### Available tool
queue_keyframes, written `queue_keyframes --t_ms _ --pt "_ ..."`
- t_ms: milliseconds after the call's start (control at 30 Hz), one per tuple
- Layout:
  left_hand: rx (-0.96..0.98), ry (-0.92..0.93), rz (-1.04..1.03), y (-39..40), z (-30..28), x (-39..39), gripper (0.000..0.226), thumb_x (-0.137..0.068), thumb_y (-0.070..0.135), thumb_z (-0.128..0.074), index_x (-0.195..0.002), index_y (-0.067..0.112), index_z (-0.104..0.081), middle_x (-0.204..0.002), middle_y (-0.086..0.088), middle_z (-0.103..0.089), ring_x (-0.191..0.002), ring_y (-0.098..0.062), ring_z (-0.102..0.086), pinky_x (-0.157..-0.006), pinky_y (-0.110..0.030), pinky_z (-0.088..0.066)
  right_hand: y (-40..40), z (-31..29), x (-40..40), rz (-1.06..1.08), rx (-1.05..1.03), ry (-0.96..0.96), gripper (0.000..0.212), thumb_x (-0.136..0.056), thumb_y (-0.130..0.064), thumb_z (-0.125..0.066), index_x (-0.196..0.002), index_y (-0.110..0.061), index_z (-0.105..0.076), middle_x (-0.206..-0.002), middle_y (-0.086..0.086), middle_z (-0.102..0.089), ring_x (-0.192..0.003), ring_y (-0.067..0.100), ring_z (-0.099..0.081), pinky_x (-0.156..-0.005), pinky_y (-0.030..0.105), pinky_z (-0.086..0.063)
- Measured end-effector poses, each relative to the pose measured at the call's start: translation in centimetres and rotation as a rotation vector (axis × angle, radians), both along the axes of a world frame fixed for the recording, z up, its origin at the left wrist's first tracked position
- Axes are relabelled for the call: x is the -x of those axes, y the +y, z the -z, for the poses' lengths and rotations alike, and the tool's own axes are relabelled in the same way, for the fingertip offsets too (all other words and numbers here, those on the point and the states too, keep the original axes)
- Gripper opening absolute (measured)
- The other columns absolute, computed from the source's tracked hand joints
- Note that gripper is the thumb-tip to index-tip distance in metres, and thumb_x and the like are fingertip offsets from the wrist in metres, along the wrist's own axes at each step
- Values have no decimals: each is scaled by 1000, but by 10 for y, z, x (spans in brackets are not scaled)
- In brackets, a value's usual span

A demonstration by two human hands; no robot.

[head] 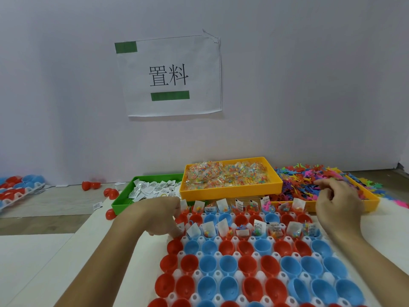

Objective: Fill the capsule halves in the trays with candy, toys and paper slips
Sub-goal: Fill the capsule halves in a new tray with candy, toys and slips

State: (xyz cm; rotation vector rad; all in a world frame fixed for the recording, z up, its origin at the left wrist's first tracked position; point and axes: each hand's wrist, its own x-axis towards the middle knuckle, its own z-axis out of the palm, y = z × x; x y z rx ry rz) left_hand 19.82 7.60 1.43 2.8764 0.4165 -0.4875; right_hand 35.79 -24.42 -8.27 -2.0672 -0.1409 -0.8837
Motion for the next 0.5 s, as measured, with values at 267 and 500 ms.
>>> queue_keyframes --t_ms 267,500 --pt "56 -21 36 4 -10 5 32 -87 37 -72 -106 33 -46 -88 10 -56 -73 -9 -60 -54 -16 -48 1 -1 2 73 183 185 52 -80 -33 -28 -94 -21 -76 -128 10 -61 -126 31 -37 -106 48 -21" --pt "54 -97 52 5 -16 8 23 -91 42 -66 -103 35 -48 -91 9 -63 -75 -8 -62 -59 -17 -48 2 -1 1 99 198 220 58 -79 -34 -27 -104 -16 -76 -136 10 -58 -131 31 -35 -108 47 -19"
